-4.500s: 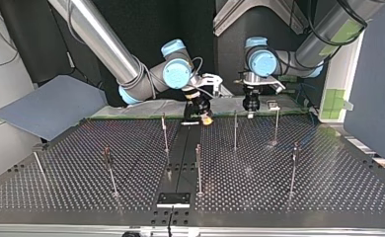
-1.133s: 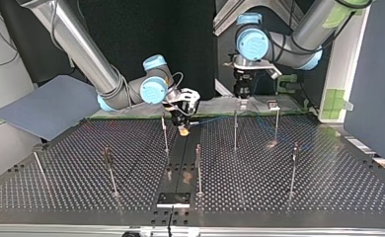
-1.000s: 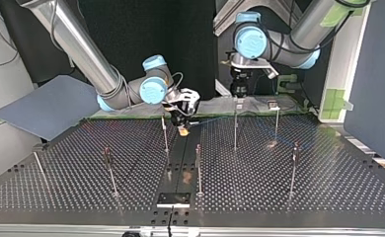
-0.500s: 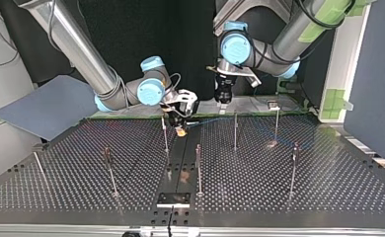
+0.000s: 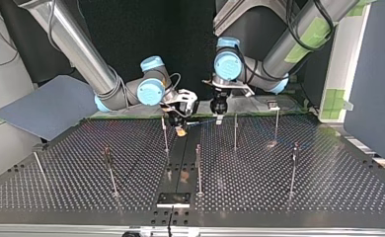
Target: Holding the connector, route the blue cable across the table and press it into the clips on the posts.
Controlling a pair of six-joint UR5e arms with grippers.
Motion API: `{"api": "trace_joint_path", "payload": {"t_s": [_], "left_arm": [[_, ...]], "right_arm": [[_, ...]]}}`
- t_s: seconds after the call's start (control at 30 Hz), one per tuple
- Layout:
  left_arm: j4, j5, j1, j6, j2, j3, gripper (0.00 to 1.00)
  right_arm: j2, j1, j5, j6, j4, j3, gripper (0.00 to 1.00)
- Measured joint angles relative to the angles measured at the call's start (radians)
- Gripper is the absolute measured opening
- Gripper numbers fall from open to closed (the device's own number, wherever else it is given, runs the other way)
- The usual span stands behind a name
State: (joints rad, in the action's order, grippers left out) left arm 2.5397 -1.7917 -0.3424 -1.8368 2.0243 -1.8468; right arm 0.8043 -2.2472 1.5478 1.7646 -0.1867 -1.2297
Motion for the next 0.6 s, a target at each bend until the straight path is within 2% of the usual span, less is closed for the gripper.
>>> {"api": "trace_joint_path", "payload": {"t_s": [0.13, 0.33, 0.47, 0.6], "left_arm": [[0.001, 0.002, 0.004, -0.007, 0.004, 0.023, 1.00], [0.020, 0.030, 0.011, -0.018, 0.008, 0.056, 1.00], [0.049, 0.039, 0.009, -0.016, 0.038, 0.085, 1.00], [0.065, 0.028, 0.010, -0.024, 0.075, 0.109, 1.00]], "right_arm": [[0.000, 0.000, 0.000, 0.000, 0.000, 0.000, 0.00], [0.000, 0.000, 0.000, 0.001, -0.002, 0.001, 0.00], [0.000, 0.000, 0.000, 0.001, -0.002, 0.001, 0.00], [0.000, 0.000, 0.000, 0.000, -0.001, 0.002, 0.00]]}}
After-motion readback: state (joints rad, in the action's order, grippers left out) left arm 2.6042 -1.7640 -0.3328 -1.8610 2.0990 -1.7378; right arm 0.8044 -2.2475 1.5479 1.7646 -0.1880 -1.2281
